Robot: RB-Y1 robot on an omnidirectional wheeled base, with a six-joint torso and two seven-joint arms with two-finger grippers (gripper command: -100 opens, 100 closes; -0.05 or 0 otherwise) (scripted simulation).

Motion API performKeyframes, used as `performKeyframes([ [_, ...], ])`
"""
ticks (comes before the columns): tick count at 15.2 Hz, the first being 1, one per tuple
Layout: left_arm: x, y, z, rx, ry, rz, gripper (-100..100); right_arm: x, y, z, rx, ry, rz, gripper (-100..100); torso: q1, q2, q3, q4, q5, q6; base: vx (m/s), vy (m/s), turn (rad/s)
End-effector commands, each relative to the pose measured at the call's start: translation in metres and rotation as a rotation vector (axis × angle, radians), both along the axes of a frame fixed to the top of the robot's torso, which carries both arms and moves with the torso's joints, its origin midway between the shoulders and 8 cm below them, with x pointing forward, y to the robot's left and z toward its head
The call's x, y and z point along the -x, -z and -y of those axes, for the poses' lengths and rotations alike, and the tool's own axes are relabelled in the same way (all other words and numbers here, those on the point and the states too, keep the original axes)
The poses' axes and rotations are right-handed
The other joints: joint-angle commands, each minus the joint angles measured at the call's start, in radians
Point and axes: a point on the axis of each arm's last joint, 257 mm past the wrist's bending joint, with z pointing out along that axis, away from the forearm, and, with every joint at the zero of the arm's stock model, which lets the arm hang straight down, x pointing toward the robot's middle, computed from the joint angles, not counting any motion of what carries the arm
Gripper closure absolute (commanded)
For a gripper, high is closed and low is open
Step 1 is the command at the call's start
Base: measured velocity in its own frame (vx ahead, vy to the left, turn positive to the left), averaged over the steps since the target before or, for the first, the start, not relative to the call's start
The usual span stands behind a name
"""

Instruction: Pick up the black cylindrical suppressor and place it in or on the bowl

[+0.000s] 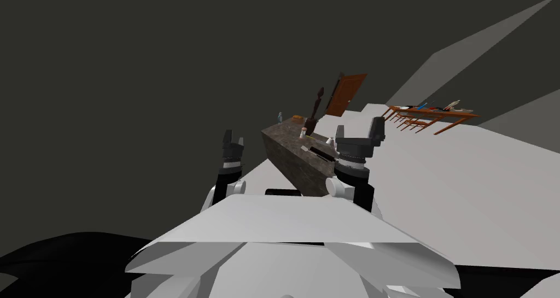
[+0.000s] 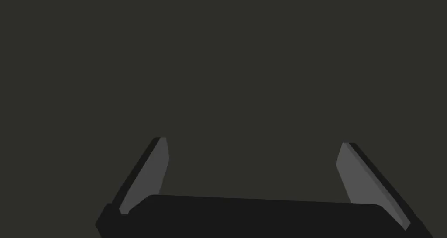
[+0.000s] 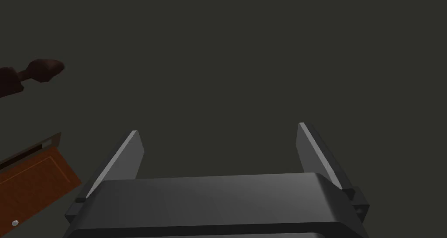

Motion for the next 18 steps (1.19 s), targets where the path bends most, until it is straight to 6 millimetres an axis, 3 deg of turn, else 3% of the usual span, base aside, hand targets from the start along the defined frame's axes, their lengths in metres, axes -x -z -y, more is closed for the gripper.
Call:
performKeyframes([
  [1,0.0,0.0,0.0,0.0,0.0,0.0,0,-0.004,0.008,-0.001,0.028,-0.001,-0.027,-100,0.0,0.0,0.0,0.0,0.0,0.0,-0.014,0.024,0.013],
  [3,0.0,0.0,0.0,0.0,0.0,0.0,0,-0.012,0.028,0.001,0.077,0.005,-0.087,-100,0.003,0.002,0.001,0.0,0.0,0.0,-0.057,0.091,0.035],
  [4,0.0,0.0,0.0,0.0,0.0,0.0,0,-0.012,0.028,0.001,0.077,0.005,-0.087,-100,0.006,0.004,0.002,0.001,0.001,0.0,-0.07,0.11,0.016],
  [8,0.0,0.0,0.0,0.0,0.0,0.0,0,-0.026,0.073,0.011,0.178,0.03,-0.219,-100,0.009,0.005,0.003,0.001,0.002,0.0,-0.063,0.126,0.054],
  [9,0.0,0.0,0.0,0.0,0.0,0.0,0,-0.026,0.074,0.011,0.181,0.029,-0.219,-100,0.009,0.005,0.003,0.001,0.002,0.0,-0.047,0.115,0.05],
  [10,0.0,0.0,0.0,0.0,0.0,0.0,0,-0.029,0.093,0.017,0.222,0.04,-0.273,-100,0.009,0.005,0.003,0.001,0.002,0.0,-0.046,0.119,0.076],
  [11,0.0,0.0,0.0,0.0,0.0,0.0,0,-0.029,0.093,0.016,0.223,0.039,-0.273,-100,0.009,0.004,0.002,0.001,0.002,0.0,-0.039,0.118,0.062],
  [12,0.0,0.0,0.0,0.0,0.0,0.0,0,-0.032,0.114,0.024,0.265,0.053,-0.331,-100,0.009,0.004,0.002,0.001,0.002,0.0,-0.04,0.132,0.101],
  [13,0.0,0.0,0.0,0.0,0.0,0.0,0,-0.032,0.114,0.024,0.27,0.051,-0.331,-100,0.009,0.004,0.002,0.001,0.002,0.0,-0.034,0.117,0.078],
  [14,0.0,0.0,0.0,0.0,0.0,0.0,0,-0.033,0.135,0.033,0.311,0.068,-0.39,-100,0.009,0.003,0.002,0.001,0.002,0.0,-0.028,0.117,0.116],
  [15,0.0,0.0,0.0,0.0,0.0,0.0,0,-0.033,0.136,0.033,0.32,0.065,-0.393,-100,0.009,0.003,0.002,0.001,0.002,0.0,-0.019,0.106,0.076],
  [16,0.0,0.0,0.0,0.0,0.0,0.0,0,-0.032,0.155,0.042,0.363,0.082,-0.446,-100,0.008,0.003,0.002,0.001,0.002,0.0,-0.021,0.112,0.115],
  [17,0.0,0.0,0.0,0.0,0.0,0.0,0,-0.033,0.159,0.044,0.375,0.078,-0.458,-100,0.008,0.002,0.001,0.0,0.002,0.0,-0.015,0.103,0.097],
  [18,0.0,0.0,0.0,0.0,0.0,0.0,0,-0.03,0.181,0.056,0.416,0.099,-0.517,-100,0.007,0.002,0.001,0.0,0.002,0.0,0.001,0.111,0.128],
])
